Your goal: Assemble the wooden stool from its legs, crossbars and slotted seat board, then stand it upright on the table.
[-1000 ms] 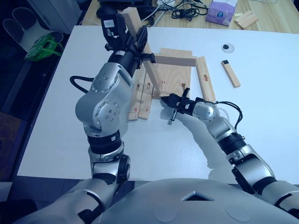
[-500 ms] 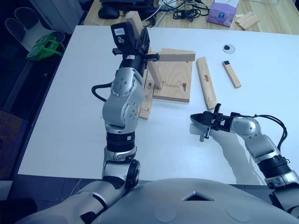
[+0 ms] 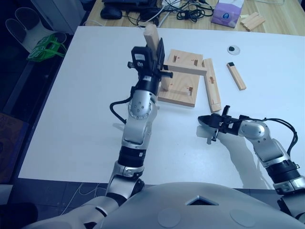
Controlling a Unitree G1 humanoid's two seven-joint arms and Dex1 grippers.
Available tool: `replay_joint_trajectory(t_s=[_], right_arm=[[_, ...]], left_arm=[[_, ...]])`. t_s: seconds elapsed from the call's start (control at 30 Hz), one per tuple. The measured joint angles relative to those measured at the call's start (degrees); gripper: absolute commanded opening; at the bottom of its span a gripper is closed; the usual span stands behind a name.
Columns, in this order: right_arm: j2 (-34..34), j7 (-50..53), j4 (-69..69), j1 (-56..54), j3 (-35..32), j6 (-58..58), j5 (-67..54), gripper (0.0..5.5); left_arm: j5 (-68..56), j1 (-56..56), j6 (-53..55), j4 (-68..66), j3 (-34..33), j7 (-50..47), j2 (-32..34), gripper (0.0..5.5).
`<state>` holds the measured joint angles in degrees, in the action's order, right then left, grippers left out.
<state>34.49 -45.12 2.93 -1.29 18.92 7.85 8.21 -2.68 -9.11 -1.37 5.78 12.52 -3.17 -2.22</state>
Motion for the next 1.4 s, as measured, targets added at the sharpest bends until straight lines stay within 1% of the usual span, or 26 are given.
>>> replay_joint_trajectory(t_s=[0.07, 0.13, 0.27, 0.37, 0.4, 0.47, 0.57, 0.8, 0.93, 0.97, 1.1, 1.33, 1.4], right_arm=[[0.31, -0.33, 0.96, -0.62, -0.04, 0.05, 0.14, 0.0], [0.33, -0.32, 1.52, -0.81, -0.05, 0.07, 0.18, 0.0], [0.19, -0.2, 1.78, -0.92, -0.04, 0.3, 0.16, 0.0], [-0.03, 0.6, 2.01, -0.95, -0.03, 0.33, 0.33, 0.0], [-0.14, 0.78, 2.05, -0.97, -0.03, 0.37, 0.55, 0.0], [-0.35, 0.98, 2.19, -1.03, -0.04, 0.39, 0.64, 0.0], [-0.52, 1.68, 2.54, -1.19, -0.04, 0.42, 0.81, 0.0], [-0.97, 3.15, 3.25, -1.33, -0.02, 1.64, 1.55, 0.0], [-1.43, 3.62, 3.89, -1.59, 0.08, 2.52, 2.05, 0.0], [-1.62, 3.84, 4.1, -1.61, 0.1, 2.87, 2.3, 0.0], [-2.13, 4.57, 4.8, -1.62, 0.2, 3.82, 2.41, 0.0], [-2.59, 5.8, 5.39, -1.59, 0.95, 4.52, 2.51, 0.0], [-2.6, 5.95, 5.42, -1.61, 0.96, 4.54, 2.51, 0.0]], left_arm=[[0.69, 0.15, 0.04, -1.46, 0.28, -0.44, 0.36, 1.03], [-0.28, -1.17, 3.12, -1.69, -0.75, -0.74, -0.08, 1.03], [-8.4, -3.26, 9.9, -2.07, -5.79, 0.12, -1.11, 1.03], [-10.72, -4.29, 11.82, -2.3, -7.6, 0.13, -1.33, 1.03], [-10.54, -4.31, 11.85, -2.3, -7.36, 0.15, -1.33, 1.03], [-6.68, -4.31, 11.85, -2.07, -4.3, 0.55, -1.0, 1.03], [-4.59, -4.28, 11.85, -1.98, -2.1, 0.53, -0.63, 1.03], [-7.59, -4.76, 13.12, -0.35, -4.51, 2.62, -1.17, 1.03], [-7.77, -4.83, 13.09, 0.2, -4.67, 2.79, -1.2, 1.03], [-7.77, -4.87, 13.1, 0.22, -4.79, 2.6, -1.22, 1.32], [-7.29, -4.98, 13.13, 1.25, -5.05, 2.0, -1.23, 1.88], [-5.53, -6.84, 11.73, 8.39, -4.47, 2.81, -1.41, 1.88], [-4.76, -7.2, 11.81, 13.67, -4.85, 4.14, 0.46, 1.88]])
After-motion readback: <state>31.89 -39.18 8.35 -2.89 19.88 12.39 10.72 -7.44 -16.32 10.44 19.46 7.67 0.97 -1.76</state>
